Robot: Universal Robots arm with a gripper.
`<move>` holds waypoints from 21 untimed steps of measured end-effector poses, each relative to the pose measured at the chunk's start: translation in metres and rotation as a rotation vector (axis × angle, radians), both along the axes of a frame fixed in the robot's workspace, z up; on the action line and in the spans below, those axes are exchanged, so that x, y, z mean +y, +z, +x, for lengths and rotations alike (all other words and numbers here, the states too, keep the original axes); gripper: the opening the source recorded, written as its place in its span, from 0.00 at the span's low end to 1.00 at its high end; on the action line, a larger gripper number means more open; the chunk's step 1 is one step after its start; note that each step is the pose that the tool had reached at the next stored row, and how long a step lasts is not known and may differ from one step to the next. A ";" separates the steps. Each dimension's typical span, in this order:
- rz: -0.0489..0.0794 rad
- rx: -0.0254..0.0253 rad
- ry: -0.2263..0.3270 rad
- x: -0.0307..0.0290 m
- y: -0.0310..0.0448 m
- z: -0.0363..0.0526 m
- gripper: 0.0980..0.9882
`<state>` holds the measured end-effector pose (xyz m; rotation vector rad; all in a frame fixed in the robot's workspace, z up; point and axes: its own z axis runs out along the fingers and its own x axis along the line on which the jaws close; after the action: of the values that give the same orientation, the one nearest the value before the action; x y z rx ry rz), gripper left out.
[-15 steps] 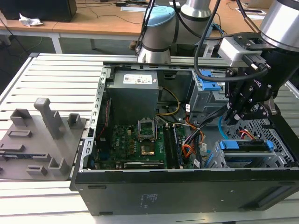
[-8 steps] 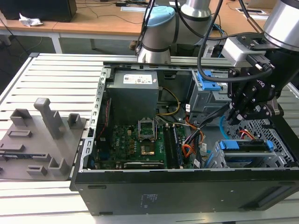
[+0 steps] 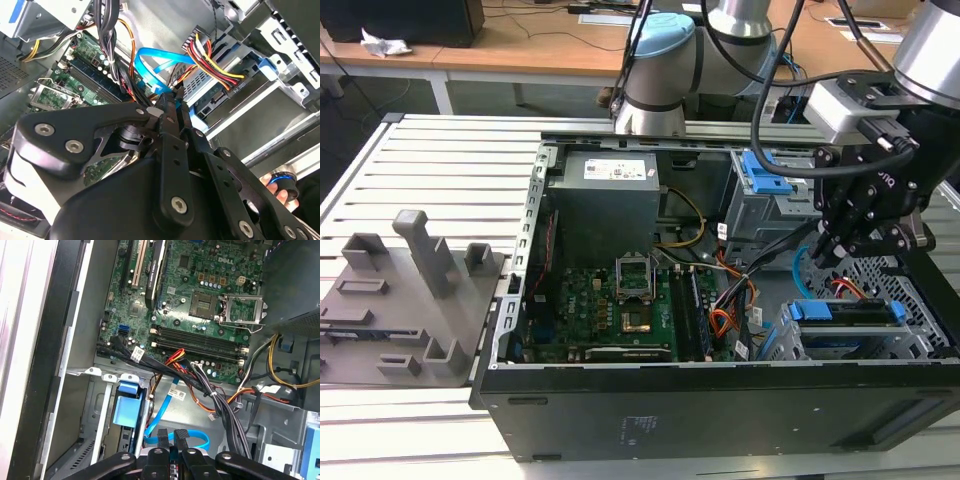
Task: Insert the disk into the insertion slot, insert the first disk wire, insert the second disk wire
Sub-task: 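Insert the second disk wire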
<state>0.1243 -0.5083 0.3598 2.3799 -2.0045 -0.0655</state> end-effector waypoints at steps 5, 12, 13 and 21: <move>0.000 -0.0001 -0.059 0.0000 -0.0003 0.0001 0.07; 0.000 -0.0001 -0.169 0.0000 -0.0008 0.0000 0.07; 0.000 0.0000 -0.169 0.0000 -0.0009 0.0000 0.07; 0.000 0.0000 -0.169 -0.0073 -0.0009 0.0000 0.07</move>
<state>0.1243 -0.5156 0.3589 2.2046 -2.2008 -0.0692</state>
